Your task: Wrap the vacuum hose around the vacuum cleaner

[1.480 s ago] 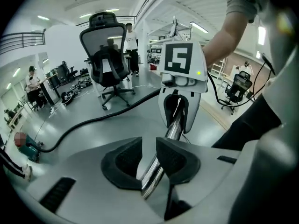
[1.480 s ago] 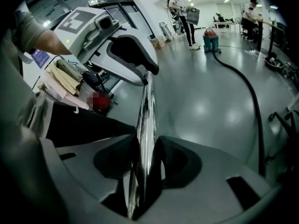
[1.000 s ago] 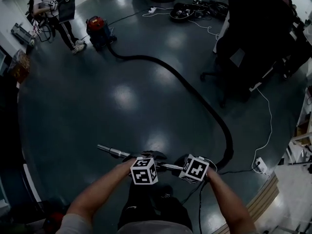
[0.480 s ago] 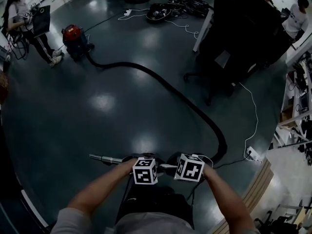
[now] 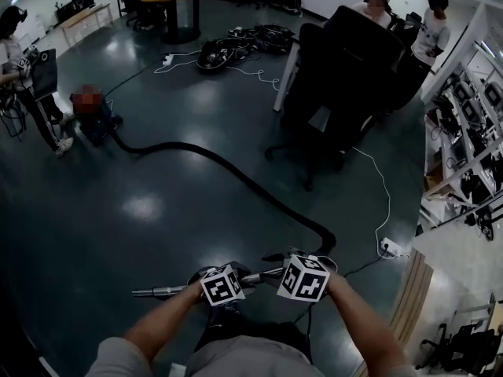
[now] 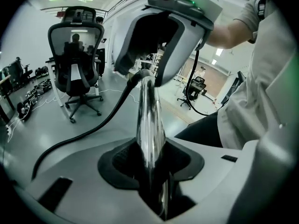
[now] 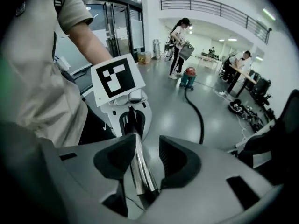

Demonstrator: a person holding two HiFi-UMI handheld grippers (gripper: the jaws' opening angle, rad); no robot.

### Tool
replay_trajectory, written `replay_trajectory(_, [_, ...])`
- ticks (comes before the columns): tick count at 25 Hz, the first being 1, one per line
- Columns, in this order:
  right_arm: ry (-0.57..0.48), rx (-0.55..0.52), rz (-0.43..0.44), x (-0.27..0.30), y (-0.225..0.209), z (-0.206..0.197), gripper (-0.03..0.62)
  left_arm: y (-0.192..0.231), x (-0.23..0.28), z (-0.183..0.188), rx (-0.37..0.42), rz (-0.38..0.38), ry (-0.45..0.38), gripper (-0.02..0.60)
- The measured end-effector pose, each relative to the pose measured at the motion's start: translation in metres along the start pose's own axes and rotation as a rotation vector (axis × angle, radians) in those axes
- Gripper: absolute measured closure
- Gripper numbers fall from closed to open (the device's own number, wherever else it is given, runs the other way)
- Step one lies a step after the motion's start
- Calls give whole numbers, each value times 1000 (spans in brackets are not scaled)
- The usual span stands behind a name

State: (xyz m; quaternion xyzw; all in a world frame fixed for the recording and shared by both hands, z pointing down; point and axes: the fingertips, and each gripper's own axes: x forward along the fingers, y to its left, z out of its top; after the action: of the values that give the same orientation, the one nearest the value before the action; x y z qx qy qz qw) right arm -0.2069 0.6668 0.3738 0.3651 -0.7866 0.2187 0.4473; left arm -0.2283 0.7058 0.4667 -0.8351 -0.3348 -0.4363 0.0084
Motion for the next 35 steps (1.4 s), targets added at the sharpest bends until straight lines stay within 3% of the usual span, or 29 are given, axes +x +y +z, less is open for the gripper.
replay_trajectory(3, [-115,101,-122,-37,-13,14,434,8,-10,15,7,15,-47,417])
replay_trajectory(9, [-375,408,-315,-105,-31,14,434,43,-38,54,-64,86,-179,417])
replay_trajectory(16, [-496,583,-395,-119,-69,-4,434,91,-75,101,-111,209,-322,417])
replay_trajectory(20, [-630,663,-321,-120,-110,5,433,119,-92,124,-153,273,-380,417])
replay_trajectory(24, [-678,669,-237,-114,-151,13,431,143,-103,145,-197,336,-404,417])
replay_trajectory(28, [-743,666,-163,-114,-191,20,322,165,-112,166,-230,398,-423,417])
replay_trajectory(31, [-820,699,-69,-113,-221,28,319,181,-114,181,-252,439,-437,417])
replay_trajectory(35, [-974,822,92,-109,-257,44,319,195,-115,202,-294,478,-460,416])
